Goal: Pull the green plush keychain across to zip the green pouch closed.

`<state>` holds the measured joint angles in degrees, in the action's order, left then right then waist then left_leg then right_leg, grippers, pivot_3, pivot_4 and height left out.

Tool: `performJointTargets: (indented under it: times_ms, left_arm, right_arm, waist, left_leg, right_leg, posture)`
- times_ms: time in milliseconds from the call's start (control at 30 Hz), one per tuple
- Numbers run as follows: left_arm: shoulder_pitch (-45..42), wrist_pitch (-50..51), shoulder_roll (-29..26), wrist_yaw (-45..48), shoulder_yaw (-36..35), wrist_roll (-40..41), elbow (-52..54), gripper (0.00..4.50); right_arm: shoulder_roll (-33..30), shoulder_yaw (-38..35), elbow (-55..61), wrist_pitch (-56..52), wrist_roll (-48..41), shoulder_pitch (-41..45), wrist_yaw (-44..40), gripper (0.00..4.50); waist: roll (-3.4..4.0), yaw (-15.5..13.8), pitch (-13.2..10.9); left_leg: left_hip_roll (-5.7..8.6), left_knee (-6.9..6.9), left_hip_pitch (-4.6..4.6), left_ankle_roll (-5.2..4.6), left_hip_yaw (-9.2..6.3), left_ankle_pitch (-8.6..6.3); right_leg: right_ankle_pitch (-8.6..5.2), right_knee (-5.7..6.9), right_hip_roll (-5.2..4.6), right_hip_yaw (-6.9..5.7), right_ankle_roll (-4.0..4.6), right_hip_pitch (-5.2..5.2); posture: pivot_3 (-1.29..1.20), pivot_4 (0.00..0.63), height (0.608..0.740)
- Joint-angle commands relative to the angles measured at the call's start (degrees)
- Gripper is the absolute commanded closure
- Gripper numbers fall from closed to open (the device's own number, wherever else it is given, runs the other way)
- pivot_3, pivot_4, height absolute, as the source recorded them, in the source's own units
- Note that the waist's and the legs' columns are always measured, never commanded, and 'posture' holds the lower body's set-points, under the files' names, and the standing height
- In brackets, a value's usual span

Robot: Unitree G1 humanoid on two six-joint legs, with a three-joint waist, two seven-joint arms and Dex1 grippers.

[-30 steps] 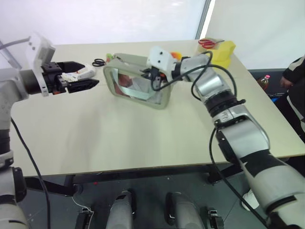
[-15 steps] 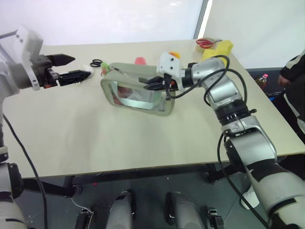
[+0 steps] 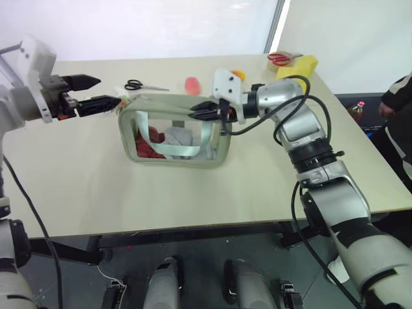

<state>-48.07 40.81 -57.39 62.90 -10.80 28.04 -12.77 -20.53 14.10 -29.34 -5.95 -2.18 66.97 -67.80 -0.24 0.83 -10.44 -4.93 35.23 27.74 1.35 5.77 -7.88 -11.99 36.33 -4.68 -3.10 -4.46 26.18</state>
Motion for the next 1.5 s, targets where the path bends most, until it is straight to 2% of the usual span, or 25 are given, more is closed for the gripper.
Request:
performJointTargets:
  times_ms: [33,400,767,900,1000,1100,1267,1367,1500]
  left_arm:
    - [-0.73,-0.56,-1.46,0.04,-1.23,0.08,1.55,0.0]
    - [-1.92,-1.77,-0.63,-0.19,-0.6,-0.7,0.41,0.0]
    - [-0.83,-1.61,-0.73,-0.17,-0.5,-0.42,1.91,0.0]
    - [-0.66,-1.64,-0.66,-0.15,-0.26,-0.49,2.21,0.0]
    - [-0.53,-1.44,-0.8,0.01,-0.32,-0.36,2.3,0.0]
    - [-0.77,-1.54,-0.85,0.18,-0.19,-0.54,1.83,0.0]
    - [-1.06,-1.93,-1.61,0.76,-0.18,-1.12,0.58,0.0]
    - [-0.8,-2.4,-2.66,1.05,-0.74,-1.86,-0.52,0.0]
    - [-0.2,-2.44,-3.3,1.26,-0.98,-1.91,-0.69,0.0]
  right_arm:
    - [0.02,-1.89,-0.4,-0.44,-0.56,2.61,1.56,4.45]
    - [1.0,-2.75,-6.97,4.76,-1.0,7.33,2.72,4.45]
    - [0.17,-0.37,-7.74,11.47,0.93,5.48,-1.84,4.45]
    - [-0.14,0.27,-6.95,10.63,1.3,4.34,-2.84,4.45]
    - [-0.28,0.34,-4.76,5.4,1.12,2.66,-2.45,4.45]
    - [-0.99,-0.08,-0.33,-0.78,-0.96,0.79,-4.53,3.41]
    - [-5.23,-2.78,11.62,-11.74,-4.95,-0.85,-5.72,0.96]
    - [-9.57,-5.05,17.87,-17.95,-7.94,-1.58,-6.86,0.96]
    - [-14.62,-5.78,23.43,-21.14,-9.37,-5.38,-7.19,0.96]
  waist:
    - [0.0,-0.01,0.0]
    - [0.0,0.05,0.0]
    - [0.0,0.09,0.0]
    - [0.0,0.05,0.0]
    - [0.0,-0.01,0.0]
    - [0.0,-0.06,0.0]
    - [0.0,-0.16,0.0]
    - [0.0,-0.08,0.0]
    - [-0.04,-0.15,0.02]
  left_leg:
    - [0.0,0.0,0.0,0.0,0.0,0.0]
    - [0.0,0.0,0.0,0.0,0.0,0.0]
    - [0.0,-0.01,0.01,0.0,0.0,0.01]
    - [0.0,0.0,0.0,0.0,0.0,0.01]
    - [0.0,0.0,-0.01,0.0,0.0,0.01]
    - [0.0,0.01,-0.04,0.0,0.0,0.01]
    - [0.0,0.04,-0.07,0.01,0.0,0.01]
    - [0.0,0.02,-0.08,0.01,-0.01,0.01]
    - [0.0,0.01,-0.12,0.11,-0.01,-0.06]
  right_leg:
    - [0.0,0.0,0.0,0.0,0.0,0.0]
    - [0.0,0.0,0.0,0.0,0.0,0.01]
    - [0.03,0.0,0.01,0.0,-0.05,0.01]
    - [0.03,0.0,0.01,0.0,-0.06,0.0]
    - [0.02,0.0,0.0,0.0,-0.05,-0.02]
    - [0.02,0.02,0.0,0.0,-0.04,-0.06]
    - [0.01,0.01,-0.01,0.0,-0.01,-0.11]
    - [0.0,0.02,0.0,0.0,-0.01,-0.1]
    - [-0.02,-0.03,-0.01,0.0,0.02,-0.13]
  posture:
    - [0.0,0.15,0.74]
    - [0.0,0.15,0.74]
    - [0.0,0.15,0.74]
    - [0.0,0.15,0.74]
    - [0.0,0.15,0.74]
    - [0.0,0.15,0.74]
    - [0.0,0.15,0.74]
    - [0.0,0.15,0.74]
    - [0.0,0.15,0.74]
